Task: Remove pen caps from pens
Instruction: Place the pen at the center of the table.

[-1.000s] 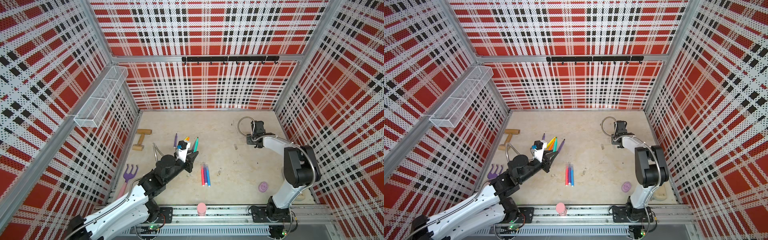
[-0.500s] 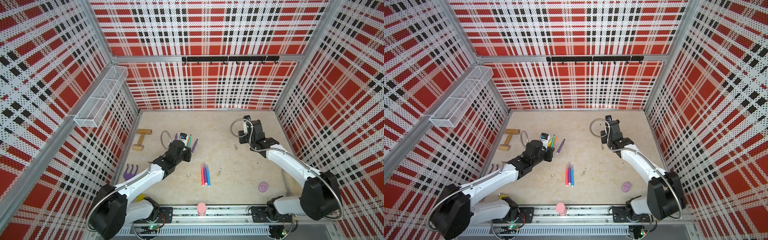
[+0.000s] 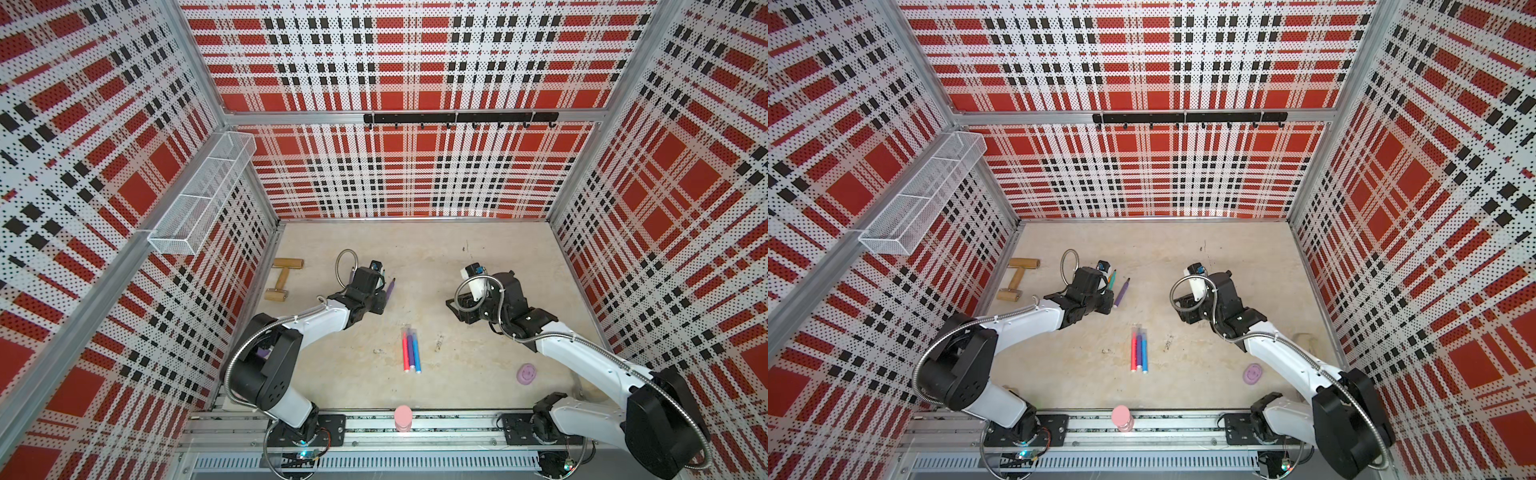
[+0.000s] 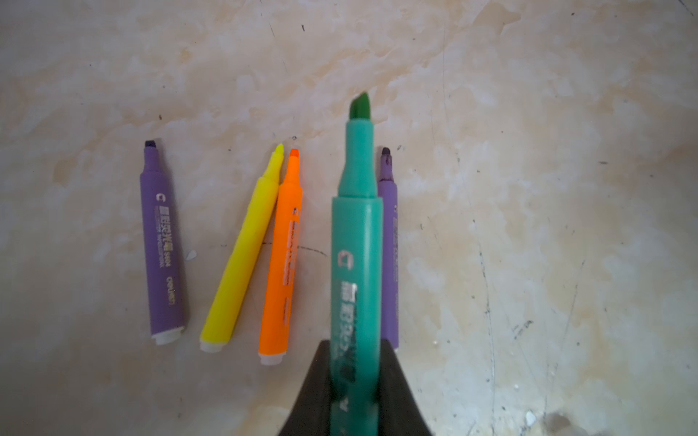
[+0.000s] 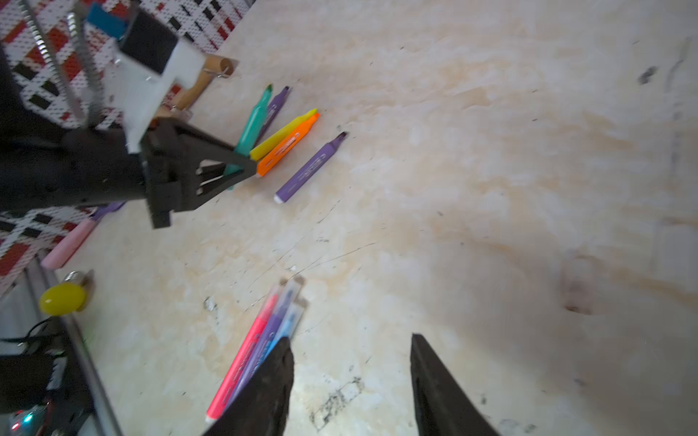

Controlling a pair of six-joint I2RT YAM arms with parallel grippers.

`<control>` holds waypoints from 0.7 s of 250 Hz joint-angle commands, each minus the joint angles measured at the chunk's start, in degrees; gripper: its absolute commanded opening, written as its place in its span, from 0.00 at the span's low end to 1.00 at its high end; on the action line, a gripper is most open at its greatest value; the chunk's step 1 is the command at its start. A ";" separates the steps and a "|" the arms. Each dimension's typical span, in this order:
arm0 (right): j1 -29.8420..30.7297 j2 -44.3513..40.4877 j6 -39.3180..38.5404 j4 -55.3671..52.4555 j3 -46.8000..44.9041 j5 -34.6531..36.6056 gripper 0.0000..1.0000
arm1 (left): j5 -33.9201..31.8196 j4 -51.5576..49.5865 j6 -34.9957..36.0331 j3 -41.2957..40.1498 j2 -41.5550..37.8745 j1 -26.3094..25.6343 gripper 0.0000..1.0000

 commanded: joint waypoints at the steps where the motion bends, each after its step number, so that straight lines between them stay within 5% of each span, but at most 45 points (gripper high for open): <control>1: 1.33 0.53 6.19 13.26 -4.47 -9.50 0.58 | 1.10 -1.41 2.43 3.42 2.65 0.00 0.15; 104: 15.98 12.59 8.31 12.17 -1.80 7.06 0.64 | 2.01 -6.66 1.15 10.22 10.99 0.58 0.24; 175: 20.52 18.29 7.95 8.10 2.54 13.08 0.65 | 0.71 -8.35 -0.60 11.62 12.78 1.26 0.30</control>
